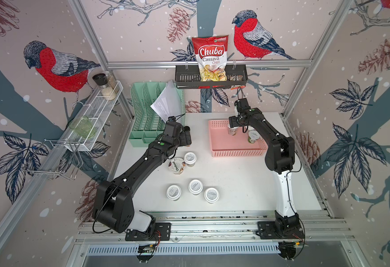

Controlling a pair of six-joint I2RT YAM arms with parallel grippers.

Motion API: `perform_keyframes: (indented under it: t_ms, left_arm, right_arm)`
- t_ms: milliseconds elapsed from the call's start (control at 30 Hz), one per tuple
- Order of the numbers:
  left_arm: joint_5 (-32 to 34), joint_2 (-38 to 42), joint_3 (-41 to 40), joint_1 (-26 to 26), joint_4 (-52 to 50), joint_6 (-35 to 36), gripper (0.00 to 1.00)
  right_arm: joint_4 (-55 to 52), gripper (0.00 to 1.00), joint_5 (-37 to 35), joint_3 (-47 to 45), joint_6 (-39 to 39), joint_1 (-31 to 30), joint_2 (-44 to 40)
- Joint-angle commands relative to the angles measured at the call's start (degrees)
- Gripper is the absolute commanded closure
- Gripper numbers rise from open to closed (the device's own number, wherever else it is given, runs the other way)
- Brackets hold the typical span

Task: Put the yogurt in the basket
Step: Place the yogurt in the basket, then pick up the yogurt from the center of the board.

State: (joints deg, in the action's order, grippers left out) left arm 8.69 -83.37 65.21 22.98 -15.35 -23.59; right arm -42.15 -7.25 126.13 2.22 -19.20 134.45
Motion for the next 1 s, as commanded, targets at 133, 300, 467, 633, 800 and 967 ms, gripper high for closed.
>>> perform_keyframes:
  t_ms: [133,300,467,633,800,967]
  left_arm:
    - [-1.1,-2.1,-0.6,0.0,0.8,0.0,0.04]
    - [-0.6,-1.8,-1.2,0.0,1.4,0.1,0.04]
    - [-0.2,-1.4,-1.1,0.1,1.6,0.3,0.04]
    - [1.8,0.2,-0.8,0.0,0.8,0.5,0.04]
    - [6.2,2.5,-0.4,-0.3,-1.3,0.3,0.04]
    - [5.1,3.5,-0.6,-4.8,-4.6,-2.2,0.04]
  right_arm:
    - [1.3,0.18,2.7,3.5,-1.2,1.5,0.7]
    - [1.4,0.17,3.4,3.4,-1.4,1.2,-1.0]
    - [0.2,0.17,3.2,2.3,-0.9,0.4,-4.3]
    - [4.7,0.18,2.3,-12.1,1.0,-2.5,-15.9]
    - [9.3,0.18,5.0,-29.7,3.3,-9.8,-30.3]
    - [15.4,0.17,8.6,-39.1,3.4,-21.7,-35.4]
